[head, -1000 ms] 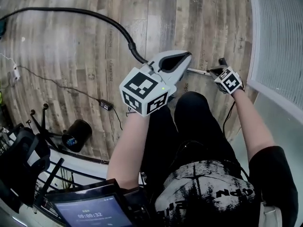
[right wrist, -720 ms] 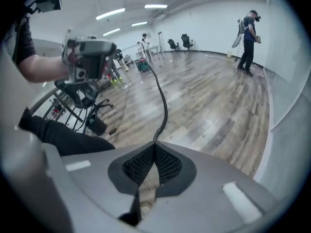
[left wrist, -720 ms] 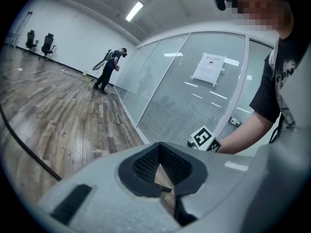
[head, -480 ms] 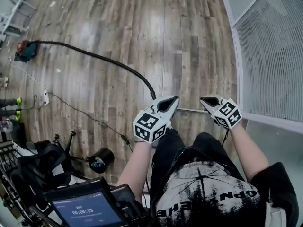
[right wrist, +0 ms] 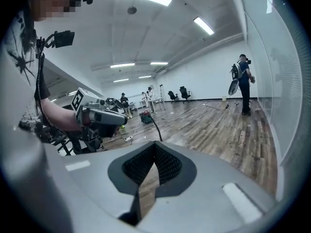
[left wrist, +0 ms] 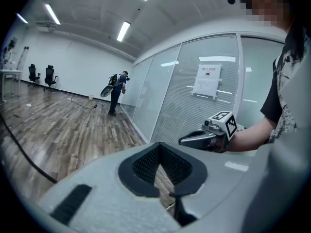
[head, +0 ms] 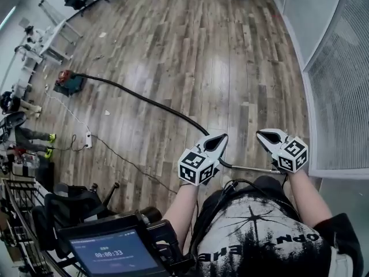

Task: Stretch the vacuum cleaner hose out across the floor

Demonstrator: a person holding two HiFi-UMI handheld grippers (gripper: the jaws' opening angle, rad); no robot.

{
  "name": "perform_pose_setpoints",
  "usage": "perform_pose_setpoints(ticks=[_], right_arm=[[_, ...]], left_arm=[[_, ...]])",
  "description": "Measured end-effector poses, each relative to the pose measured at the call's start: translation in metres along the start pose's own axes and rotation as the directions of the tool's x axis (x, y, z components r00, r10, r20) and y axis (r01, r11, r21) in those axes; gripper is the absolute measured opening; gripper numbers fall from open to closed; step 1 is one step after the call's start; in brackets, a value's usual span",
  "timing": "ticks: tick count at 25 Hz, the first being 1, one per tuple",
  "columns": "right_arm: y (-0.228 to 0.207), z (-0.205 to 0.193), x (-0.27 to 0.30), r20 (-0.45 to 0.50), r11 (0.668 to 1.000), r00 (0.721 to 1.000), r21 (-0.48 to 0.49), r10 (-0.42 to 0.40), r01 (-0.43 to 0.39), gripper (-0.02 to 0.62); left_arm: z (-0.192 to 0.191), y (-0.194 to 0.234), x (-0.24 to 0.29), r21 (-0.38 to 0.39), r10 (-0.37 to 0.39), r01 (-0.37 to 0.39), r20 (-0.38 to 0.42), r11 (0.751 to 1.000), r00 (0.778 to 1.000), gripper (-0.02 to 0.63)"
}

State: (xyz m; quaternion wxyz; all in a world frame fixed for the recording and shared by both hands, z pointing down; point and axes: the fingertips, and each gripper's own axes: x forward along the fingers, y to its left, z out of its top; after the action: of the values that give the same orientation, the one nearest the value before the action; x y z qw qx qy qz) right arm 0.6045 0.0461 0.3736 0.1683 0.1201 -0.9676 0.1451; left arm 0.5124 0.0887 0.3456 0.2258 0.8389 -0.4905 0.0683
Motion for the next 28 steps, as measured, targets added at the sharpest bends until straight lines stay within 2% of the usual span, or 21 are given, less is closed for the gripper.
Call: perform_pose_setpoints(ticks=[4, 9, 13, 16, 18, 23, 28], right_arm=[[-0.026, 0.029, -0.004, 0.037, 0.997, 0.997, -0.032, 0.064, -0.063, 0.008], [0.005, 0.057, -0.008, 0.101, 0.984, 0.983, -0.114, 0.150, -0.139, 0.008], [0.022, 0.071, -0.023, 0.157, 0.966, 0.959, -0.143, 0.236, -0.214, 0.006], [0.004, 0.091, -0.062, 0.191, 0.947, 0.928, -0.108, 0.319, -0.303, 0.007], [-0.007, 0.102, -0.083, 0.211, 0.938, 0.915, -0.113, 0.345, -0.328, 0.008], [-0.004, 0.093, -0.114, 0.181, 0.914, 0.903, -0.199, 0.390, -0.355, 0.008], [-0.004, 0.078, -0.130, 0.125, 0.902, 0.903, -0.204, 0.410, -0.381, 0.008]], left_arm=[[0.031, 0.000, 0.016, 0.000, 0.068, -0.068, 0.044, 0.998, 0.997, 0.000], [0.038, -0.020, -0.021, 0.008, 0.151, -0.152, 0.094, 0.988, 0.984, 0.000], [0.043, -0.040, -0.034, 0.006, 0.204, -0.207, 0.151, 0.978, 0.967, 0.000], [0.061, -0.074, -0.008, -0.018, 0.236, -0.236, 0.173, 0.972, 0.956, 0.000], [0.071, -0.094, 0.008, -0.029, 0.254, -0.253, 0.185, 0.967, 0.949, 0.000], [0.065, -0.128, 0.030, -0.089, 0.265, -0.251, 0.214, 0.964, 0.940, 0.000], [0.064, -0.143, 0.038, -0.132, 0.278, -0.253, 0.234, 0.958, 0.931, 0.000]])
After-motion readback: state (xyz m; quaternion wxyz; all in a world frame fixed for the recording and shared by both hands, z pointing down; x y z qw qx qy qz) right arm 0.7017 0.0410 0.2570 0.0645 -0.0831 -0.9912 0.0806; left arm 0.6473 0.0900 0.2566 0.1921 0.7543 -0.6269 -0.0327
